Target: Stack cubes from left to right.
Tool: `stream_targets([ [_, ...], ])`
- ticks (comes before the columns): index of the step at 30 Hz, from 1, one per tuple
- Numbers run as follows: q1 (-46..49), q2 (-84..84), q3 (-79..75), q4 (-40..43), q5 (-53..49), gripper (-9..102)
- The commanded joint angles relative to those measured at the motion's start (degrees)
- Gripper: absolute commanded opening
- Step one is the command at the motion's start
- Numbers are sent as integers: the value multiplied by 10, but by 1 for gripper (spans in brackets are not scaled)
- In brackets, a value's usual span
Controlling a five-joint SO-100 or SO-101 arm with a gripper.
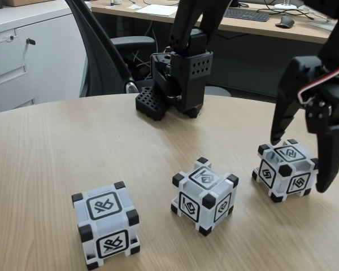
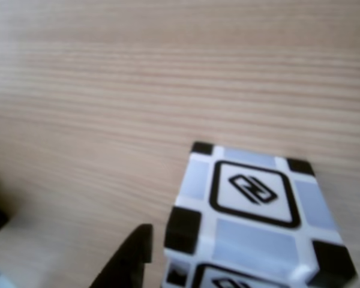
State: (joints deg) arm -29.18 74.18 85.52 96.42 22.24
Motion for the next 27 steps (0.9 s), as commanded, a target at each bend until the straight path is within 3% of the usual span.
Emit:
stream_targets([
  [1,-2,7,-4,1,10,37],
  [27,7,-39,-5,-2,4,32],
])
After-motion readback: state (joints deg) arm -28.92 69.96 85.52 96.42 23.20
